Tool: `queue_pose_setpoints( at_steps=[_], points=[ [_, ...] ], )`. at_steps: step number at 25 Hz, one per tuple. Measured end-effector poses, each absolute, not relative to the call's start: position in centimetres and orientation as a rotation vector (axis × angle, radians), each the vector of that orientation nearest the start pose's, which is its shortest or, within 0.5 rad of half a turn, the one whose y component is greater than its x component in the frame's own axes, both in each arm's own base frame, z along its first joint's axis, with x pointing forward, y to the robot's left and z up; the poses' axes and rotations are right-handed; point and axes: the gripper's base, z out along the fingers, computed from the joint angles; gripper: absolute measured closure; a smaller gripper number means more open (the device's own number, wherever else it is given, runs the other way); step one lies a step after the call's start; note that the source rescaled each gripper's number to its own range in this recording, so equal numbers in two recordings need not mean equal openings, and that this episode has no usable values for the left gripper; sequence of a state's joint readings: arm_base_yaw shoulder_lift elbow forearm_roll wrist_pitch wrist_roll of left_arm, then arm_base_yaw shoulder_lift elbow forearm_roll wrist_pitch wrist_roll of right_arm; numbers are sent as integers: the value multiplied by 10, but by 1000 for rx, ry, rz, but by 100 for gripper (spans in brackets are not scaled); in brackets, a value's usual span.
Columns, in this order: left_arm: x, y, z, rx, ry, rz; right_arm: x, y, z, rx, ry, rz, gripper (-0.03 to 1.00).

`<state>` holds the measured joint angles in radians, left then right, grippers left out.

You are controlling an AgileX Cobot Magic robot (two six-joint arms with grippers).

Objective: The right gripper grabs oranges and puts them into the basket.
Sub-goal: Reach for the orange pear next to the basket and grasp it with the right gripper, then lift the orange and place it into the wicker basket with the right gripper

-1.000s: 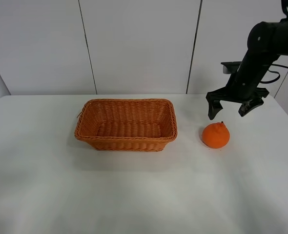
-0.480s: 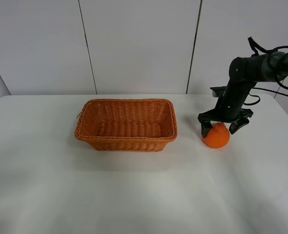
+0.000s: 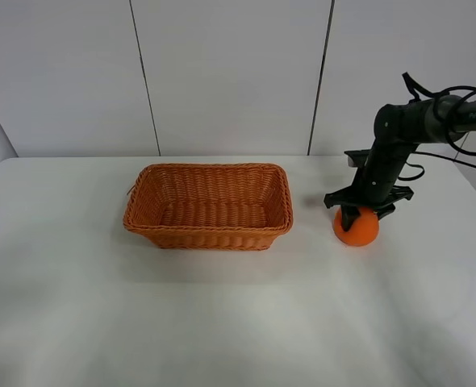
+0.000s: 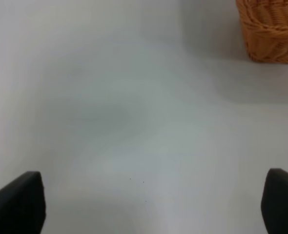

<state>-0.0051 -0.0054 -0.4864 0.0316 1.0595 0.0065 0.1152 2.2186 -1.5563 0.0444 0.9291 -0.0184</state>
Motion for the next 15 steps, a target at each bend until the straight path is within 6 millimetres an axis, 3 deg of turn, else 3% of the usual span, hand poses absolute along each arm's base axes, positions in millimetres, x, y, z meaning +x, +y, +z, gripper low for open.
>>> queue_pose_setpoints(
  at_steps=[1,3,6,9,15],
  points=[
    [-4,3,274,11,2051,39,427,53,117,-167,3071,61,85],
    [-4,3,274,11,2051,39,427,53,120,-166,3063,62,97],
    [-4,3,274,11,2051,39,427,53,127,-167,3057,63,97],
    [-4,3,274,11,2051,39,432,53,147,-171,3041,63,97],
    [-4,3,274,11,2051,39,450,55,220,-183,2950,61,97]
  ],
)
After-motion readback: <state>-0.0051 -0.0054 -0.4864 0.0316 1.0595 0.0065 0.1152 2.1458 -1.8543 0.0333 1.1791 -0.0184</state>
